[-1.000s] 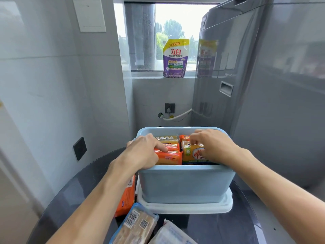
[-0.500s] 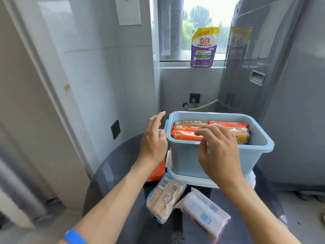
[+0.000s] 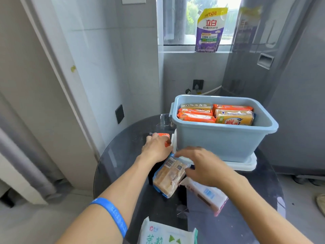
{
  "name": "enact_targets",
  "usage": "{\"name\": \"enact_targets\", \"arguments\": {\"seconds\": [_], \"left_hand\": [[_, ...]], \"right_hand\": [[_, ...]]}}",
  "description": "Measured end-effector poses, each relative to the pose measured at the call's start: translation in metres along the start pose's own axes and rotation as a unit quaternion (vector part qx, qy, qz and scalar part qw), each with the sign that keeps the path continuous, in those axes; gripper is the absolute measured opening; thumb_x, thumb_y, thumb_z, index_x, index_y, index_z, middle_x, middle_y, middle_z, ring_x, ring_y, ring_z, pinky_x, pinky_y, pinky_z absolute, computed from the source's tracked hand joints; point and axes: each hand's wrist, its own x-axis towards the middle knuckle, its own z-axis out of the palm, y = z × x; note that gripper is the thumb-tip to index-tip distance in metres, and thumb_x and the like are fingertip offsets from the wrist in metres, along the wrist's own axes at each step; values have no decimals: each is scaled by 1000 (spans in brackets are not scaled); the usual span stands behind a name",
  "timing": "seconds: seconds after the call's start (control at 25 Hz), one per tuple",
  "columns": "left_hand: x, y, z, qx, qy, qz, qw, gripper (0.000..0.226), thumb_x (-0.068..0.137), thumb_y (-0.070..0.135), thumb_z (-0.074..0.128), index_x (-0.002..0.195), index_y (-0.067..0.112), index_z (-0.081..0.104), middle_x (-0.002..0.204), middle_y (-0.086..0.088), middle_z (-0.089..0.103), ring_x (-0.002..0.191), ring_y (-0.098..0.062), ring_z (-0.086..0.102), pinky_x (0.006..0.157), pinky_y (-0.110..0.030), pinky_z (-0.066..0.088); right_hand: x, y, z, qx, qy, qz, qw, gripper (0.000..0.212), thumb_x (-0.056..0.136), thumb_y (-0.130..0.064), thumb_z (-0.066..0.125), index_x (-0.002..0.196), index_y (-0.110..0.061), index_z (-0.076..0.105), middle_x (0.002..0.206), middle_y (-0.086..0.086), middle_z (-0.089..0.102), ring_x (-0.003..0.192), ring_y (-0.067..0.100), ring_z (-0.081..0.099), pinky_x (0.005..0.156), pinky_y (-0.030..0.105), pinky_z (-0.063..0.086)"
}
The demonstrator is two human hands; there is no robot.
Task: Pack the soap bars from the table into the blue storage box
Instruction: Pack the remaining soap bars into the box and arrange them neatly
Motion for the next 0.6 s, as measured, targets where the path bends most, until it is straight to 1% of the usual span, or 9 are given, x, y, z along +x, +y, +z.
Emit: {"name": "enact_targets", "arguments": {"seconds": [0.08,0.16,0.24,0.32,0.4,0.44,0.48,0.56,0.6], "left_hand": [[4,4,2,3,55,-20,998,31,78,46,67,100,25,63,119,-5,47,115,-29,39,80,-39,41],[8,0,6,27,85,-34,995,39,79,32,70,113,23,54,124,-8,45,117,-33,41,80,-39,41],[11,-11,4,1,72,-78,994,56,79,29,69,128,23,43,128,-11,46,119,-37,44,87,-41,43],[15,-19,-4,-71,65,-128,987,56,76,31,67,126,24,44,118,-8,55,114,-34,52,86,-39,46],[19,-24,-14,-234,76,-177,953,48,71,29,63,117,19,53,108,-7,61,100,-31,58,81,-36,50],[20,-26,-20,-356,81,-195,910,46,67,26,60,111,14,60,104,-11,65,91,-30,60,78,-36,51],[21,-28,-24,-483,79,-199,849,43,66,23,56,106,8,65,99,-16,68,82,-31,60,75,-36,50],[22,-30,-35,-686,72,-172,703,36,72,16,47,99,2,67,90,-19,67,72,-32,60,69,-36,50],[20,-29,-43,-754,73,-147,636,36,77,16,44,102,2,66,91,-20,64,72,-32,60,66,-36,51]], "right_hand": [[2,-5,18,-51,-65,-74,994,71,75,-11,60,139,-38,47,148,-11,45,135,24,40,103,44,42],[8,-10,35,-115,-131,-97,980,87,72,-10,63,149,-37,31,160,-11,25,148,25,16,116,51,24],[18,-15,49,-151,-148,-109,971,90,75,-14,65,152,-34,23,163,-9,19,151,26,6,120,56,10],[27,-17,54,-168,-110,-136,970,79,73,-21,68,144,-30,35,148,-5,40,144,26,23,118,55,16],[32,-13,52,-156,-70,-136,976,66,67,-29,67,129,-27,45,123,-5,52,123,21,43,113,48,26],[32,-10,48,-133,-58,-127,981,64,63,-34,68,124,-26,47,115,-6,54,114,19,48,109,42,31],[31,-7,44,-94,-53,-115,987,65,61,-38,68,121,-27,47,111,-7,54,105,18,51,103,37,35],[26,-6,29,42,-37,-78,995,64,59,-41,70,118,-30,46,104,-11,56,91,13,54,85,30,42],[23,-9,21,141,-24,-54,988,61,60,-39,70,116,-32,47,100,-13,57,86,10,54,76,28,44]]}}
